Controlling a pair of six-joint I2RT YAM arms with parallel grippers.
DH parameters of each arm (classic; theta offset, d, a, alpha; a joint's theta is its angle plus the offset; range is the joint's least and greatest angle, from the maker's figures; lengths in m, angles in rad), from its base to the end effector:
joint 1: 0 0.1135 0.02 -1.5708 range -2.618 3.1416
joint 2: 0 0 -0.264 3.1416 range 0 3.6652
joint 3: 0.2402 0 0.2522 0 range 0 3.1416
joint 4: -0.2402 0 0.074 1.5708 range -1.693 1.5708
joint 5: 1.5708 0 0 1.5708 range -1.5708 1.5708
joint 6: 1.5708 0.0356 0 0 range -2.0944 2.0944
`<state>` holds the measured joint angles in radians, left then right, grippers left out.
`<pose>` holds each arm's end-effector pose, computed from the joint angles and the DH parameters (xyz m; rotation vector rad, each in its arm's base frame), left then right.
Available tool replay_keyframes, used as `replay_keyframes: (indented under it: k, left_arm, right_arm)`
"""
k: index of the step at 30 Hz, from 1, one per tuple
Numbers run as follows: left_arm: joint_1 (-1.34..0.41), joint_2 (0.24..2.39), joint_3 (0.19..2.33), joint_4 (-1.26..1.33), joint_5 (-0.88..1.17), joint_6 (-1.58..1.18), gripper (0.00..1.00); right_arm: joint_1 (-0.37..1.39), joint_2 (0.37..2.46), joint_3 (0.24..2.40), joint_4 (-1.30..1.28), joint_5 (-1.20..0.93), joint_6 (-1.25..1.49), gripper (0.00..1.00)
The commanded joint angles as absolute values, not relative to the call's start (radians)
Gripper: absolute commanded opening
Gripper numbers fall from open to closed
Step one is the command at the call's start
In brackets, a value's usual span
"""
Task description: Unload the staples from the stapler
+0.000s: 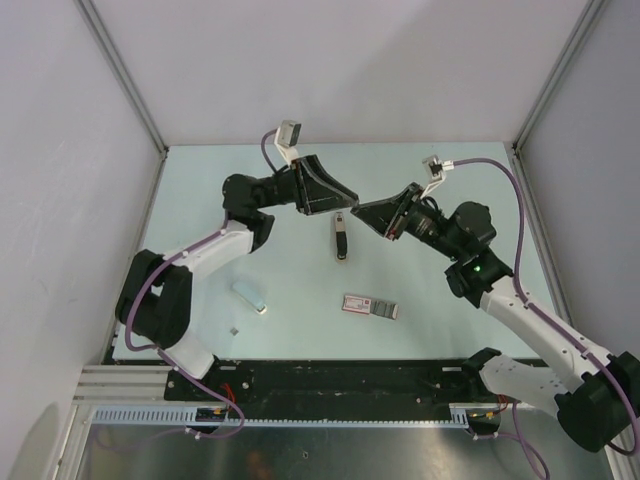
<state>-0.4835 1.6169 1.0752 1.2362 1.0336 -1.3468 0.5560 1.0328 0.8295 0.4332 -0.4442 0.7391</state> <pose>0.2902 -0.1869 0.3613 0.6646 1.3767 -1.9821 0.1959 0.1397 0.3737 -0.2784 1.4804 1.3630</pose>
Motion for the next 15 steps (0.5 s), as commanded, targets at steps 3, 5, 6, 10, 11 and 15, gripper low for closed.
replay_keyframes:
  k: [3,5,6,10,11,15]
  left_arm:
    - [-0.435,1.528,1.150,0.823,1.100,-0.993,0.56]
    - [-0.420,1.502,1.211,0.512,1.068,-0.733,0.62]
    - [-0.419,1.494,1.261,0.306,1.012,-0.573,0.66]
    - [-0.440,1.467,1.328,-0.138,0.813,-0.178,0.78]
    - [-0.442,1.455,1.315,-0.183,0.778,-0.126,0.82]
    - [-0.442,1.409,1.244,-0.290,0.659,0.052,0.96]
  right_arm:
    - [0.534,0.956,0.864,0.182,-0.377,0.650,0.17]
    - [0.525,0.934,0.864,0.070,-0.337,0.626,0.17]
    - [0.522,0.927,0.865,0.004,-0.310,0.617,0.17]
    - [0.526,0.937,0.869,-0.254,-0.177,0.610,0.14]
    - [0.534,0.945,0.869,-0.307,-0.137,0.614,0.11]
    - [0.606,0.988,0.869,-0.468,0.039,0.642,0.04]
